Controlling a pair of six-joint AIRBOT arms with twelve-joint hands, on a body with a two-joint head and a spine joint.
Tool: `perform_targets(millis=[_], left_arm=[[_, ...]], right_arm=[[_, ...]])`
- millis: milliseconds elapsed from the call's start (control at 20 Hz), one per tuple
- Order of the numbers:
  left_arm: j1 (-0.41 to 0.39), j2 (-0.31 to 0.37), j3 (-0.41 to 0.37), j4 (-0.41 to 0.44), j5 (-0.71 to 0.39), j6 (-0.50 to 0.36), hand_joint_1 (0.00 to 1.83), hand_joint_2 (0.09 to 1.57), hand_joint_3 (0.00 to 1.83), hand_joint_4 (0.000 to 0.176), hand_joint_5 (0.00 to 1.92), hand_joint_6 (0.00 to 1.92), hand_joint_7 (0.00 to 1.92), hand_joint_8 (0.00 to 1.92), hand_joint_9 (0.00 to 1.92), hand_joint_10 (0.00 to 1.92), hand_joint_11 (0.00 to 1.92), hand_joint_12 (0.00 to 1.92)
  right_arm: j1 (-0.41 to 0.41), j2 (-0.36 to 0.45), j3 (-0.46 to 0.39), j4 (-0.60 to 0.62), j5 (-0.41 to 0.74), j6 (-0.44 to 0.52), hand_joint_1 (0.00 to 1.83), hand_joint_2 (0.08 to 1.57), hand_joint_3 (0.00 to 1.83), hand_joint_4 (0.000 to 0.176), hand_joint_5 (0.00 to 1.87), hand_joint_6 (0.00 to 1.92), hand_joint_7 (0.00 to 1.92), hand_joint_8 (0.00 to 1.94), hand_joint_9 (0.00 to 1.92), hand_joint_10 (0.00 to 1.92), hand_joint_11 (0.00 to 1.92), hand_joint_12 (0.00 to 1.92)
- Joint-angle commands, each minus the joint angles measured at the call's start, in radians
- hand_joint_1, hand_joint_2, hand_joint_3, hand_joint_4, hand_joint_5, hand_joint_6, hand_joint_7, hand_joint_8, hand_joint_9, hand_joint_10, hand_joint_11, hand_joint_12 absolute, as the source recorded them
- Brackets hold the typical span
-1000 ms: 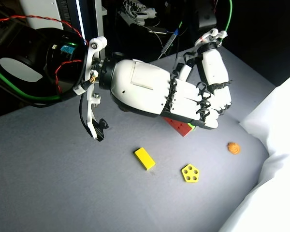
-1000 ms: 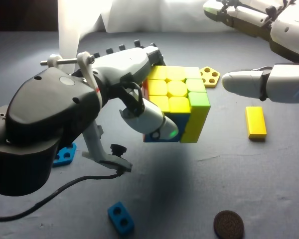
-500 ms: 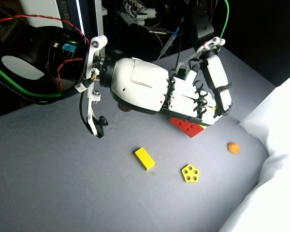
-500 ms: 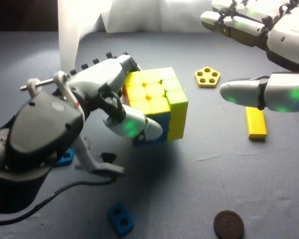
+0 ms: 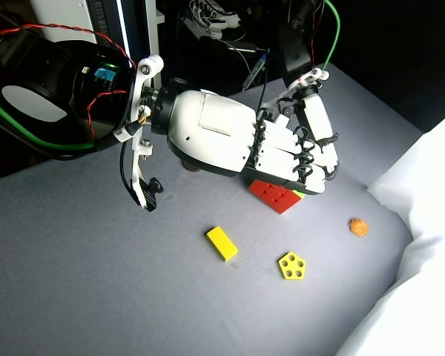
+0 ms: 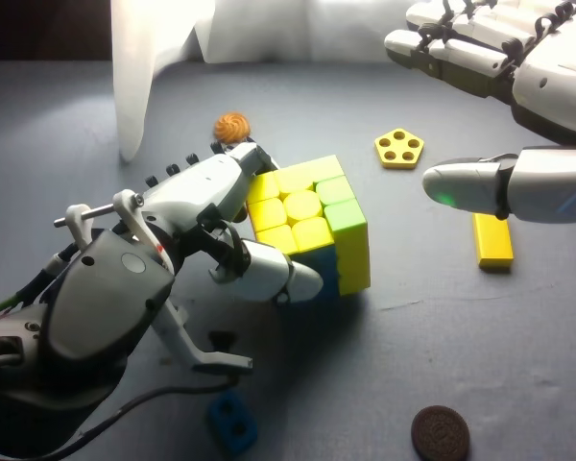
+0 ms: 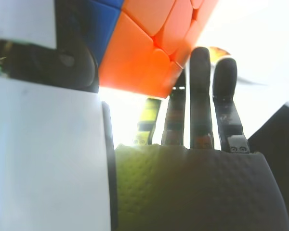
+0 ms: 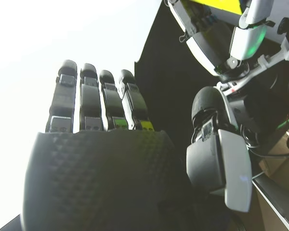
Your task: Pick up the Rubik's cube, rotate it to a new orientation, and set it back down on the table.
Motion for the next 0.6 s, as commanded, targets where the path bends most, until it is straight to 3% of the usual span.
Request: perform_targets(millis=[0, 250, 300, 350, 400, 450, 500, 550], left_arm=[[0.003, 0.003, 0.000, 0.061, -0.065, -0.011, 1.17, 1.08, 0.00, 0.000, 0.27, 1.40, 0.21, 1.50, 0.18, 1.56, 0.06, 1.80], [0.005, 0.004, 0.000, 0.064, -0.075, -0.014, 1.16, 1.10, 0.00, 0.000, 0.26, 1.24, 0.24, 1.36, 0.21, 1.48, 0.08, 1.77], [0.003, 0.004, 0.000, 0.066, -0.075, -0.014, 1.15, 1.11, 0.00, 0.000, 0.25, 1.17, 0.23, 1.32, 0.19, 1.45, 0.06, 1.76], [0.003, 0.004, 0.000, 0.066, -0.075, -0.014, 1.12, 1.10, 0.00, 0.000, 0.24, 0.95, 0.20, 1.20, 0.18, 1.38, 0.05, 1.69], [0.002, 0.004, -0.001, 0.066, -0.075, -0.014, 1.06, 1.11, 0.00, 0.000, 0.27, 0.69, 0.23, 1.00, 0.18, 1.25, 0.01, 1.63], [0.002, 0.004, -0.001, 0.066, -0.075, -0.014, 1.00, 1.09, 0.00, 0.000, 0.30, 0.38, 0.30, 0.56, 0.20, 0.93, 0.00, 1.50], [0.001, 0.005, -0.001, 0.066, -0.076, -0.014, 0.94, 1.08, 0.00, 0.000, 0.31, 0.17, 0.36, 0.25, 0.25, 0.65, 0.00, 1.41], [0.000, 0.006, -0.001, 0.066, -0.076, -0.014, 0.89, 1.07, 0.00, 0.000, 0.28, 0.06, 0.38, 0.08, 0.28, 0.40, 0.00, 1.31]], right_arm=[[0.006, 0.008, -0.004, -0.010, 0.119, 0.001, 0.00, 1.21, 0.00, 0.000, 0.00, 0.00, 0.01, 0.01, 0.00, 0.00, 0.00, 0.00], [0.006, 0.012, -0.011, -0.010, 0.126, -0.002, 0.00, 1.22, 0.00, 0.000, 0.00, 0.00, 0.00, 0.00, 0.00, 0.00, 0.00, 0.00], [0.005, 0.012, -0.010, -0.010, 0.126, -0.003, 0.00, 1.21, 0.00, 0.000, 0.00, 0.00, 0.00, 0.00, 0.00, 0.00, 0.00, 0.00], [0.004, 0.012, -0.011, -0.010, 0.124, -0.003, 0.00, 1.21, 0.00, 0.000, 0.00, 0.00, 0.01, 0.00, 0.00, 0.00, 0.00, 0.00], [0.004, 0.012, -0.011, -0.010, 0.121, -0.003, 0.00, 1.21, 0.00, 0.000, 0.00, 0.00, 0.01, 0.00, 0.00, 0.00, 0.00, 0.00], [0.004, 0.012, -0.012, -0.010, 0.121, -0.003, 0.00, 1.21, 0.00, 0.000, 0.00, 0.00, 0.01, 0.01, 0.00, 0.00, 0.00, 0.00], [0.004, 0.012, -0.013, -0.010, 0.120, -0.003, 0.00, 1.21, 0.00, 0.000, 0.00, 0.00, 0.01, 0.00, 0.00, 0.00, 0.00, 0.00], [0.003, 0.012, -0.014, -0.010, 0.119, -0.003, 0.00, 1.21, 0.00, 0.000, 0.00, 0.00, 0.00, 0.00, 0.00, 0.00, 0.00, 0.00]])
